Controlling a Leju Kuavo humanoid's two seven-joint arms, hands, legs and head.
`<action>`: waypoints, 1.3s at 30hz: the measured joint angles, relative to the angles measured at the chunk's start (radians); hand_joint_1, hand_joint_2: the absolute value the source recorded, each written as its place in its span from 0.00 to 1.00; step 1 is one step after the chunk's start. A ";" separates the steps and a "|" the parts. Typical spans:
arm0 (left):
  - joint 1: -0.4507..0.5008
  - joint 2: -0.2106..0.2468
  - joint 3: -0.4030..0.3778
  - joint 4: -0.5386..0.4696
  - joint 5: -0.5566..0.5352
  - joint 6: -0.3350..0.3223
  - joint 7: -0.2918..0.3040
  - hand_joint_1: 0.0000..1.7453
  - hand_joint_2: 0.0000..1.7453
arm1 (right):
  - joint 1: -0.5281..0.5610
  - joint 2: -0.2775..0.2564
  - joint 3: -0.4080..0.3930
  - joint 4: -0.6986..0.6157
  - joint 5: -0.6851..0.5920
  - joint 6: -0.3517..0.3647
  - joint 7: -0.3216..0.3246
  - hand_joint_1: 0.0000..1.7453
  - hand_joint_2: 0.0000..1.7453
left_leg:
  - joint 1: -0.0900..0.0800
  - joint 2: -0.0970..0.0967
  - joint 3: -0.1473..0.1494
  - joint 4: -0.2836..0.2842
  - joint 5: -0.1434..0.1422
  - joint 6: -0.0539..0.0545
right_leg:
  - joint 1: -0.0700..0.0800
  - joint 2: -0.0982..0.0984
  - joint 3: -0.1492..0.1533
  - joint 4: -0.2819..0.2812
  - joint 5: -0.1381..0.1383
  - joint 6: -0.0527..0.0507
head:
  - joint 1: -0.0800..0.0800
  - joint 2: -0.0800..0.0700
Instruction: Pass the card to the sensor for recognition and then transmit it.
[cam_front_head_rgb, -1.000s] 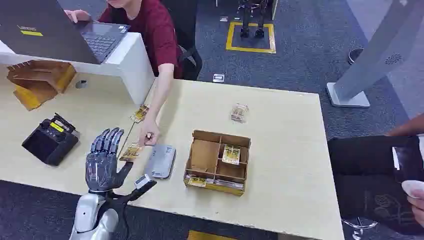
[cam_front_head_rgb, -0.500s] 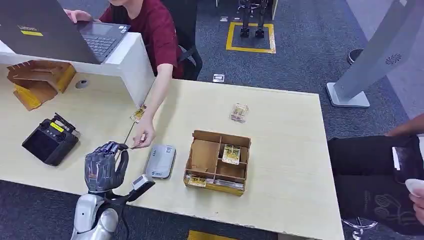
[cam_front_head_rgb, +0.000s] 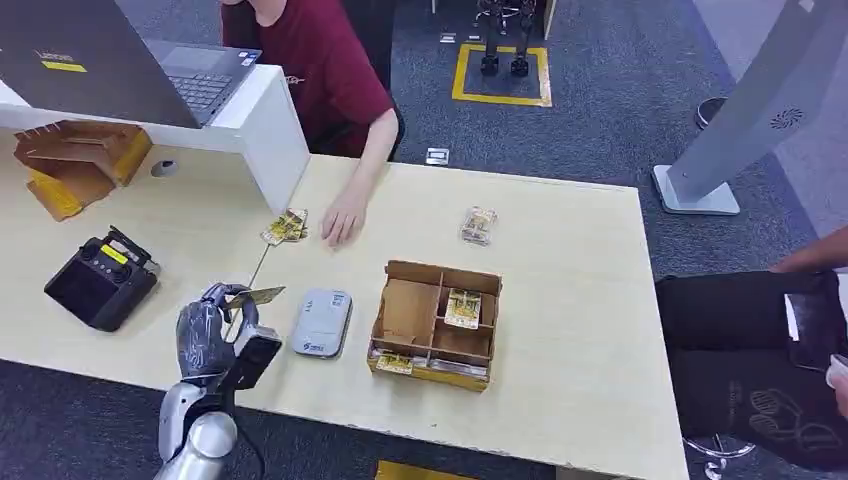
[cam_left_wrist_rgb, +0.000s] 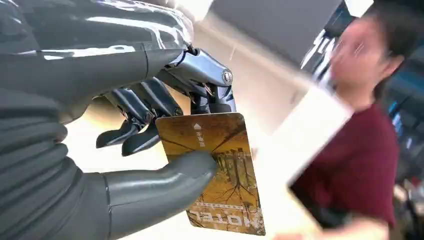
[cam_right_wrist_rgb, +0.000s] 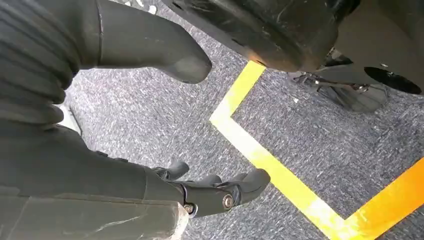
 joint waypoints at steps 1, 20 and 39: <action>-0.002 0.000 -0.003 0.000 0.034 -0.035 0.008 1.00 1.00 | 0.000 0.000 -0.004 0.000 0.000 -0.001 0.000 0.00 1.00 | 0.000 0.000 0.000 0.000 0.000 0.000 | 0.000 0.000 0.000 0.000 0.000 0.000 | 0.000 0.000; -0.016 0.074 -0.112 0.002 0.290 -0.412 0.128 1.00 1.00 | 0.001 0.003 -0.045 0.000 0.010 -0.017 0.002 0.00 1.00 | 0.000 0.000 0.000 0.000 0.000 0.000 | 0.000 0.000 0.000 0.000 0.000 0.000 | 0.000 0.000; -0.120 0.078 -0.251 0.155 0.014 -0.243 0.297 1.00 1.00 | 0.000 0.015 -0.075 0.000 0.042 -0.014 0.012 0.00 1.00 | 0.000 0.000 0.000 0.000 0.000 0.000 | 0.000 0.000 0.000 0.000 0.000 0.000 | 0.000 0.000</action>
